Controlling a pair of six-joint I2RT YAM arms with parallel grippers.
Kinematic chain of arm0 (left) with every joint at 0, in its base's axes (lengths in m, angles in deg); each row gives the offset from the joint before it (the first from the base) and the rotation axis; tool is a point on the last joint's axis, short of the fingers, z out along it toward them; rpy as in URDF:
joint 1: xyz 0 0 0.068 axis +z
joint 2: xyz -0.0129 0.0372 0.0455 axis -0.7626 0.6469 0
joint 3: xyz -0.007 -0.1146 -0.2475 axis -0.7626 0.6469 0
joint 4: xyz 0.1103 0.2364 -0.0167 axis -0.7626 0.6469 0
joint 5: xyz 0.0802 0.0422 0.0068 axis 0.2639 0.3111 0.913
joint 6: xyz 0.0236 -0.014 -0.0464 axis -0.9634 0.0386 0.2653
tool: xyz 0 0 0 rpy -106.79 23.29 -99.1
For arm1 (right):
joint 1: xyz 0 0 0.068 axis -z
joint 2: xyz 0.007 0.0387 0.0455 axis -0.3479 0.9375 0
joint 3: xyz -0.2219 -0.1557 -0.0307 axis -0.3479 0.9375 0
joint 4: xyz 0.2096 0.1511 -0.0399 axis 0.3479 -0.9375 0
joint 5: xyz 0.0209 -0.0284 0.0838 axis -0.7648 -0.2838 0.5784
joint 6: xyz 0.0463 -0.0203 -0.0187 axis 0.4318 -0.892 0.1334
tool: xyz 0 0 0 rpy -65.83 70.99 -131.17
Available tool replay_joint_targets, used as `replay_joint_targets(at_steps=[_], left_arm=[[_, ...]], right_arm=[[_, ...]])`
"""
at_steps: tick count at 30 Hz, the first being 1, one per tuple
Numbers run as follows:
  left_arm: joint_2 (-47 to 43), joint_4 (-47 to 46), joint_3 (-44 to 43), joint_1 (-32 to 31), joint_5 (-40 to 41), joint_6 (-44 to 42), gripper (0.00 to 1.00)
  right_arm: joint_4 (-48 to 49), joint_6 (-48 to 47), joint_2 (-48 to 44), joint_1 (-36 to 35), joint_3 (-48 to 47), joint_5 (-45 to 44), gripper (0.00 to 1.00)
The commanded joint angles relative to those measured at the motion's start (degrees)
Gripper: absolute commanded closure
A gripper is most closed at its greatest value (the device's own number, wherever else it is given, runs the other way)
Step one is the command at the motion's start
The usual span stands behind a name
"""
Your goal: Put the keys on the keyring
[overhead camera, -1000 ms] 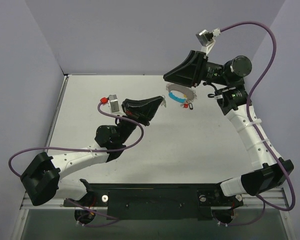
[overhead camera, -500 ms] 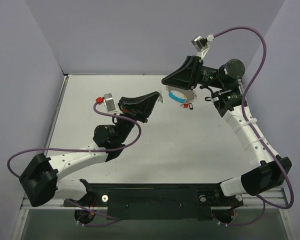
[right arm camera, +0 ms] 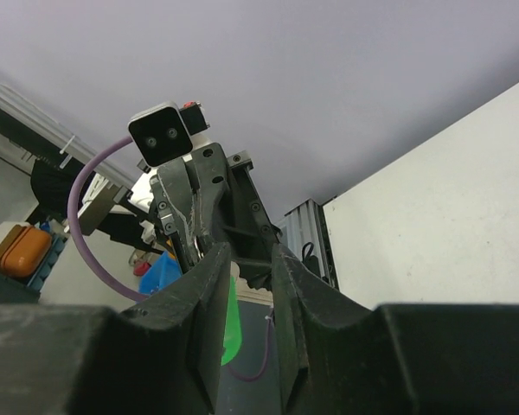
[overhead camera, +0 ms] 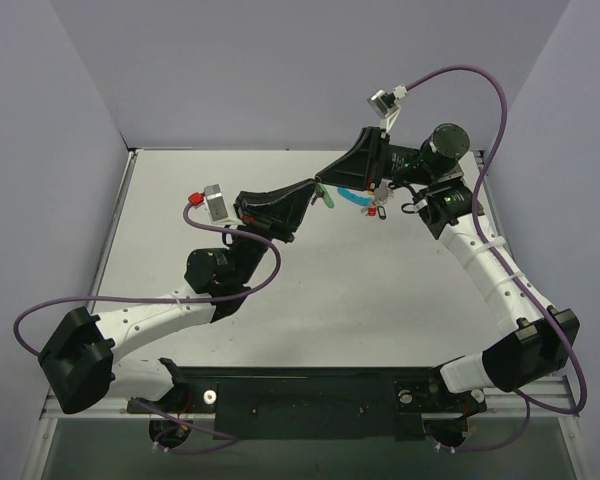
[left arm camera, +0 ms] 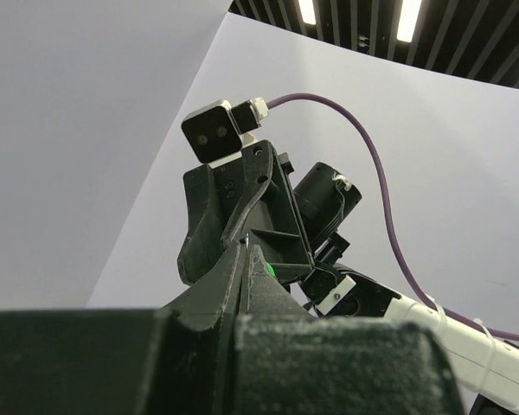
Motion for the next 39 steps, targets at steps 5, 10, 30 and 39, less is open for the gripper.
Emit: replay_joint_targets(at_steps=[5, 10, 30, 39], left_arm=[[-1.0, -19.8, -1.5, 0.5, 2.1, -0.9, 1.0], [-1.3, -19.8, -0.7, 0.6, 2.5, -1.1, 1.0], [-1.1, -19.8, -0.6, 0.6, 2.7, -0.7, 1.0], [-0.9, -19.8, -0.5, 0.7, 2.7, -0.7, 1.0]], right_arm=[[2.3, -1.3, -2.4, 0.0, -1.5, 1.3, 0.78], [4.0, 0.9, -2.1, 1.1, -3.1, 1.1, 0.73], [7.7, 3.7, -1.4, -1.1, -2.2, 1.5, 0.77], [7.7, 3.6, -1.5, -1.8, -2.0, 2.2, 0.96]])
